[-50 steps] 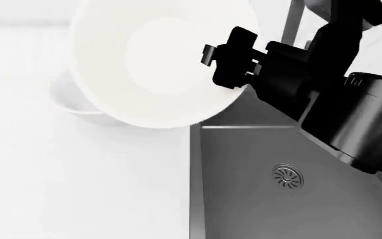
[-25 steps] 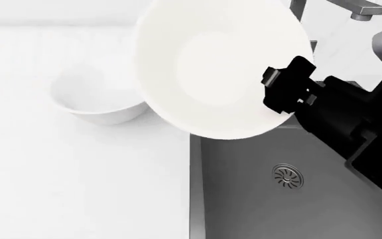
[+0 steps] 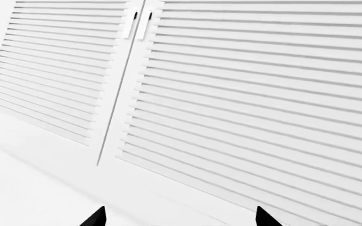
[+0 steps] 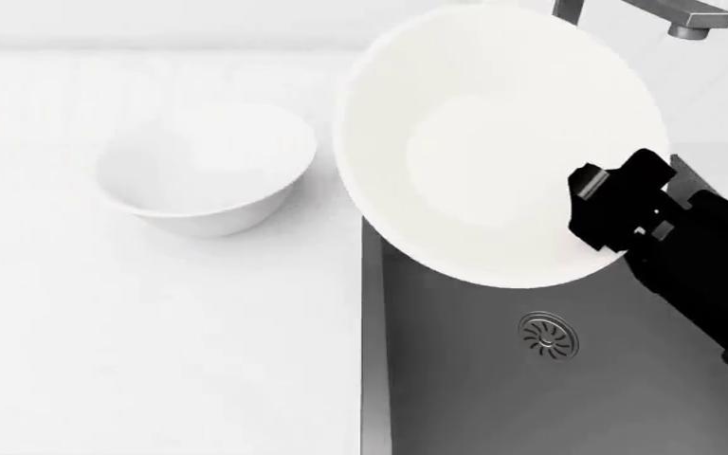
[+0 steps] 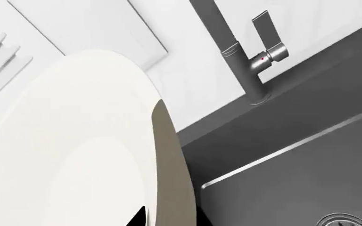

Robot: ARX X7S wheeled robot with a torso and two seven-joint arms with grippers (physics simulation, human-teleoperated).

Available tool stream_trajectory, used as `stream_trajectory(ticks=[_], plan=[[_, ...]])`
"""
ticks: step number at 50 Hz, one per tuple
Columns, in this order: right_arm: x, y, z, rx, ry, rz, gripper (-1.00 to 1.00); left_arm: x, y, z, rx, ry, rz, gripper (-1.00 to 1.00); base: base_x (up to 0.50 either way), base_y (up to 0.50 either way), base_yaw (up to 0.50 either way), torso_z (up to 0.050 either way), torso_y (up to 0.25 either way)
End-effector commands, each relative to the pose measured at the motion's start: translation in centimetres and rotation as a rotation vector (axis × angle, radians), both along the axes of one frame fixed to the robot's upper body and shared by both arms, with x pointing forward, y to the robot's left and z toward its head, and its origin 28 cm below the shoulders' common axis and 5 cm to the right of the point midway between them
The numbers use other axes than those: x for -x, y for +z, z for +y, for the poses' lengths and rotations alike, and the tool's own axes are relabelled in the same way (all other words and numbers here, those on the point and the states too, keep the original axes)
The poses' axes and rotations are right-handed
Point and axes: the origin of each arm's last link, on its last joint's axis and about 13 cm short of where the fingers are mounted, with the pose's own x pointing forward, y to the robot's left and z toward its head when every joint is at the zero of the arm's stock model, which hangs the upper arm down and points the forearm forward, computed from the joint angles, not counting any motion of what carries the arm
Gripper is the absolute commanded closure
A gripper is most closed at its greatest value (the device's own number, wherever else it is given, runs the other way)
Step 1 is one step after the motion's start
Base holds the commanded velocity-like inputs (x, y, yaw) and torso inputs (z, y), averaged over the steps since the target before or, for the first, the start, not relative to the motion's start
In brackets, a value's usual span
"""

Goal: Stack the bowls in the sink.

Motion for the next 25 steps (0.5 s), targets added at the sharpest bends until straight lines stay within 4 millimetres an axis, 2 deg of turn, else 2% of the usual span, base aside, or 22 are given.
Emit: stream_trajectory(ticks=[1, 18, 25], plan=[[0.6, 0.5, -1.1, 0.002, -0.063, -0.036, 1.0, 0.0, -0.2, 0.1, 0.004, 0.0, 0.002, -1.0, 0.0, 0.0, 0.0, 0.0, 0.0], [1.2, -0.6, -3.1, -0.047, -0.152, -0.015, 1.0, 0.0, -0.3, 0.0, 0.006, -0.002, 0.002, -1.0, 0.0, 0.0, 0.0, 0.0, 0.0], [1.3, -0.8, -3.3, -0.028, -0.198, 0.004, 1.0, 0.0, -0.3, 0.0, 0.006, -0.002, 0.003, -1.0, 0.0, 0.0, 0.0, 0.0, 0.001]])
